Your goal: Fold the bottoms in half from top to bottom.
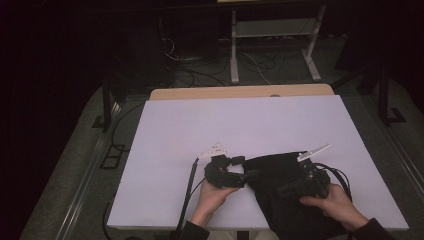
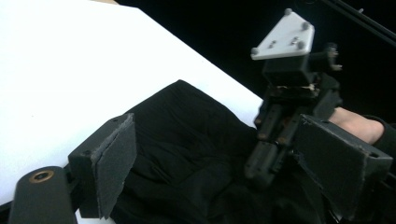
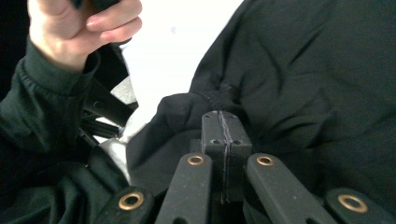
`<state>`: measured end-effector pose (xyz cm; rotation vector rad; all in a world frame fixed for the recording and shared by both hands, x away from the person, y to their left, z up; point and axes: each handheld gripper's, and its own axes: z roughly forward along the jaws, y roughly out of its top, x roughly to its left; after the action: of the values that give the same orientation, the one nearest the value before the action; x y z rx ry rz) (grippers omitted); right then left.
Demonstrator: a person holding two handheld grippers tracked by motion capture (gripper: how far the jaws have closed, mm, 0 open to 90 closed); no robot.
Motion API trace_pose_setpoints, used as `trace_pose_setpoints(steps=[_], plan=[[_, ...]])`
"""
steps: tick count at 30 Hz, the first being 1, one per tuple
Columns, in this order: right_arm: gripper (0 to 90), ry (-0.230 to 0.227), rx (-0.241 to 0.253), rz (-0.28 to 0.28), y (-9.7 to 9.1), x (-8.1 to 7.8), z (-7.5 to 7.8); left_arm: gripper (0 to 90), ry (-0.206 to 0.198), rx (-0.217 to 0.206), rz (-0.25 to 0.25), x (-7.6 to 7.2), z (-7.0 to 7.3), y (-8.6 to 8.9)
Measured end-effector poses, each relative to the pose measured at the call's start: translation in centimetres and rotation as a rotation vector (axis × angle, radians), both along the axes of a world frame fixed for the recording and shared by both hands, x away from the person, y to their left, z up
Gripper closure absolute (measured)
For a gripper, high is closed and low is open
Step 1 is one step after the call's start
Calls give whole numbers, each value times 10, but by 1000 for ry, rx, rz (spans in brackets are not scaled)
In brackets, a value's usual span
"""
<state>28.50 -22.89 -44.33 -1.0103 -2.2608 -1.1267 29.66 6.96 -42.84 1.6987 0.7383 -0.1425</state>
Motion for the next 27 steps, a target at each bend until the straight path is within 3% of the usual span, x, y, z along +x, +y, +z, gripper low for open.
trace_pose_setpoints(steps=[8, 16, 22, 27], plan=[[887, 1, 18, 34, 1, -10, 2, 107, 19, 43, 13, 5, -5, -2], [887, 16, -34, 98, 10, -24, -3, 89, 29, 66, 33, 9, -8, -2], [886, -11, -55, 135, 17, -32, -2, 87, 30, 86, 40, 9, -9, -3], [828, -60, -44, 114, 14, -33, 3, 87, 34, 114, 53, 12, -11, -2]])
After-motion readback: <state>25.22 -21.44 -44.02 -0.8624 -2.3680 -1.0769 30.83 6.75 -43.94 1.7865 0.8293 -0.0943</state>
